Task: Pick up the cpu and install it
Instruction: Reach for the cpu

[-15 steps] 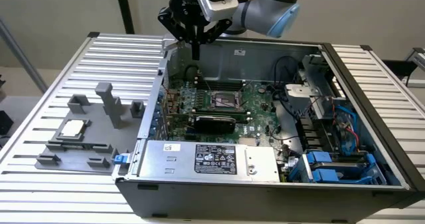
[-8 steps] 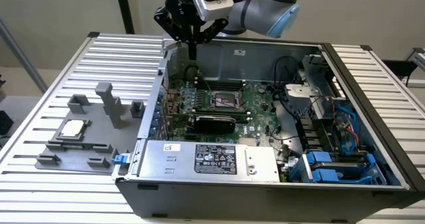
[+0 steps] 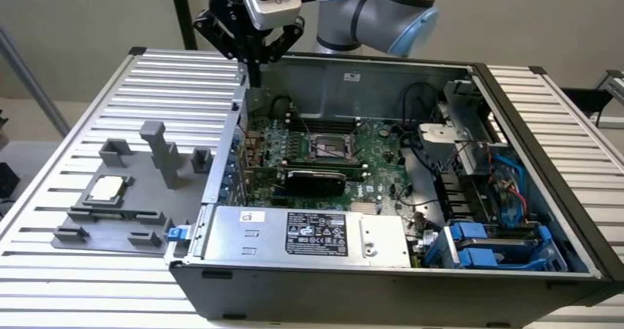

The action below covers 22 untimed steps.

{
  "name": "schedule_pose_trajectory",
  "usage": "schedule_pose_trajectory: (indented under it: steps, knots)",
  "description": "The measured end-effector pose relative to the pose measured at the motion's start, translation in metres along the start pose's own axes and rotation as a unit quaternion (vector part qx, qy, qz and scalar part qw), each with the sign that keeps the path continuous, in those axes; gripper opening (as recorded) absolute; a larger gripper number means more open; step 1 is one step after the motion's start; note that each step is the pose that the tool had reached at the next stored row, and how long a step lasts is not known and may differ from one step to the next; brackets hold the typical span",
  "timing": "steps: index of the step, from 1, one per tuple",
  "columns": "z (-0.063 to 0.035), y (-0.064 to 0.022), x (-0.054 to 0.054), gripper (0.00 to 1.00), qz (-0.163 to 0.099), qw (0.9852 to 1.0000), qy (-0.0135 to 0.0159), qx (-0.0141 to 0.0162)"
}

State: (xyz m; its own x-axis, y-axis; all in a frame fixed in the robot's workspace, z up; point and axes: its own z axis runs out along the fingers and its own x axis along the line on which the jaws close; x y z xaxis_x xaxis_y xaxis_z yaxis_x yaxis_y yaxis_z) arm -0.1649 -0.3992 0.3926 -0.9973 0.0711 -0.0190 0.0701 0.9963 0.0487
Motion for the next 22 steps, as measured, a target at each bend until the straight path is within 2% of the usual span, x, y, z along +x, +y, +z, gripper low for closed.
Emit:
schedule_pose_trajectory:
  steps: [10,22]
  knots:
    - [0.0001,-0.0061,0.045,0.11,0.0,1.0,0.0,0.0]
    - [0.0022,-0.0186,0.099,0.11,0.0,1.0,0.0,0.0]
